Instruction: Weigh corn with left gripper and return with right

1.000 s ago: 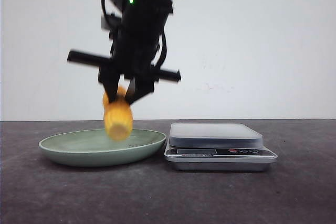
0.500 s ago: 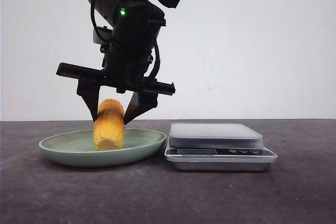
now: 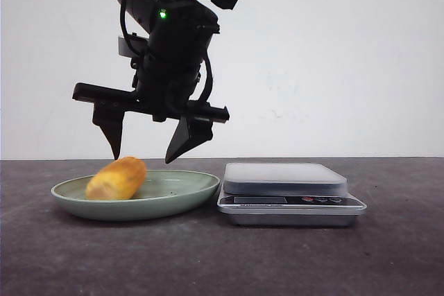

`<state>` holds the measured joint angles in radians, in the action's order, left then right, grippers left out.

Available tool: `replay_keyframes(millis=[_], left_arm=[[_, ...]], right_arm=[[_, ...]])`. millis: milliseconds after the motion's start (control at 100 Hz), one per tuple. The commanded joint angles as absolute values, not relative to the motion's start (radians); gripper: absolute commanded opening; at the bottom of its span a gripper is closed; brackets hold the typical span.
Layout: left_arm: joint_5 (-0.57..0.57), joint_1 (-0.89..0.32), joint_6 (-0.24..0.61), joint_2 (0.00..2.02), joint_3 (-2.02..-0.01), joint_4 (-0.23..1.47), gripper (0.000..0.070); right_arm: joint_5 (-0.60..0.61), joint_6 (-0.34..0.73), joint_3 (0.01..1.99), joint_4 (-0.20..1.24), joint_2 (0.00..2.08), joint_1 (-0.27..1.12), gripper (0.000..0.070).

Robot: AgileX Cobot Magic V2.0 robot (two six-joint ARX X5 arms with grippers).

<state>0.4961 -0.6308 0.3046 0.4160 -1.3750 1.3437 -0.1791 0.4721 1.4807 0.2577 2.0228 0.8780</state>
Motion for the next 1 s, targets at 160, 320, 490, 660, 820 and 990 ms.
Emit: replay_keyframes(millis=[160, 320, 490, 660, 820, 990], left_arm=[[0.517, -0.635, 0.308, 0.421, -1.388, 1.339, 0.0383], [0.528, -0.635, 0.308, 0.421, -1.388, 1.339, 0.0383], [0.528, -0.635, 0.321, 0.421, -1.388, 1.338, 0.0383], [0.528, -0.635, 0.326, 0.421, -1.388, 1.338, 0.0383], [0.528, -0.635, 0.326, 0.421, -1.375, 1.311, 0.0383], [0.527, -0.635, 0.326, 0.421, -1.328, 1.267, 0.0384]], right_arm=[[-0.112, 0.266, 1.514, 0.308, 1.904, 0.822, 0.0441], [-0.096, 0.179, 1.514, 0.418, 1.795, 0.716, 0.044], [-0.078, 0.109, 1.513, 0.513, 1.65, 0.591, 0.044], [-0.078, 0.065, 1.513, 0.531, 1.467, 0.474, 0.0439], [-0.077, 0.002, 1.512, 0.593, 1.296, 0.369, 0.0432], [-0.079, -0.017, 1.492, 0.686, 1.13, 0.295, 0.0418]])
